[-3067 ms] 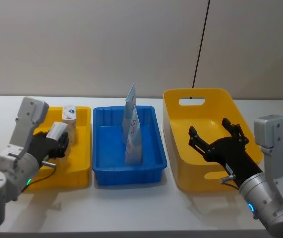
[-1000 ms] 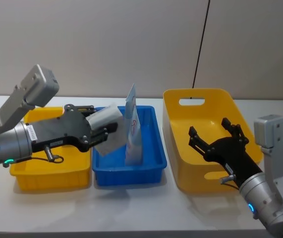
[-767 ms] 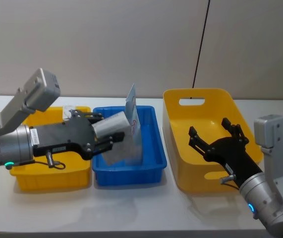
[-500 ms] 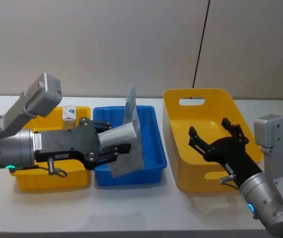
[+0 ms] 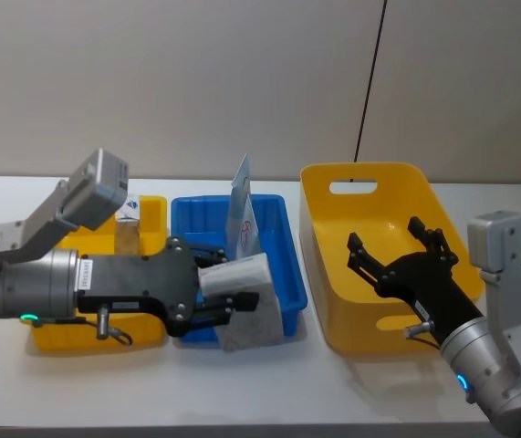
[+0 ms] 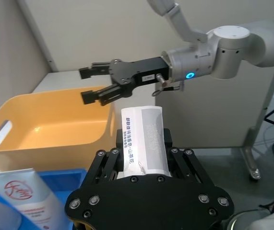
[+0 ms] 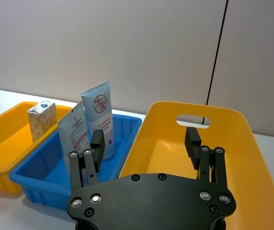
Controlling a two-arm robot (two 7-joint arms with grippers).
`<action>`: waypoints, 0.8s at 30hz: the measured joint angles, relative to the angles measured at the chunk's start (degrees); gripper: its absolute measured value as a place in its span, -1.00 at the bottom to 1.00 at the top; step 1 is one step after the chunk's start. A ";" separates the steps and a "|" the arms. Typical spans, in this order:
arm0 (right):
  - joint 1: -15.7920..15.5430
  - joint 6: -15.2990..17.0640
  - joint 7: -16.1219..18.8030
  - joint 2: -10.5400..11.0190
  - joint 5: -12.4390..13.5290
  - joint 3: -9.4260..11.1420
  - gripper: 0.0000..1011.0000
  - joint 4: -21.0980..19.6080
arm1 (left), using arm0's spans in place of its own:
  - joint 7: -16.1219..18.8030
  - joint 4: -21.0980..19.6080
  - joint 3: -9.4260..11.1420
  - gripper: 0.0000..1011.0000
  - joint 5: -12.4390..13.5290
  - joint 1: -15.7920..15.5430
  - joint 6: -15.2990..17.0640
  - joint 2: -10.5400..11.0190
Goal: Bimanual collaborative sorting of washing and personal care products
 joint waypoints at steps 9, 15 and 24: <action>0.00 0.00 0.00 0.00 0.00 0.00 0.98 0.00 | -2.07 0.63 1.51 -0.28 -0.76 -0.85 -0.25 -0.50; 0.00 0.00 0.00 0.00 0.00 0.00 0.98 0.00 | -3.25 1.13 2.49 -0.28 -1.24 -1.42 -0.36 -0.87; 0.00 0.00 0.00 0.00 0.00 0.00 0.98 0.00 | -4.31 1.62 3.33 -0.28 -1.78 -1.90 -0.49 -1.18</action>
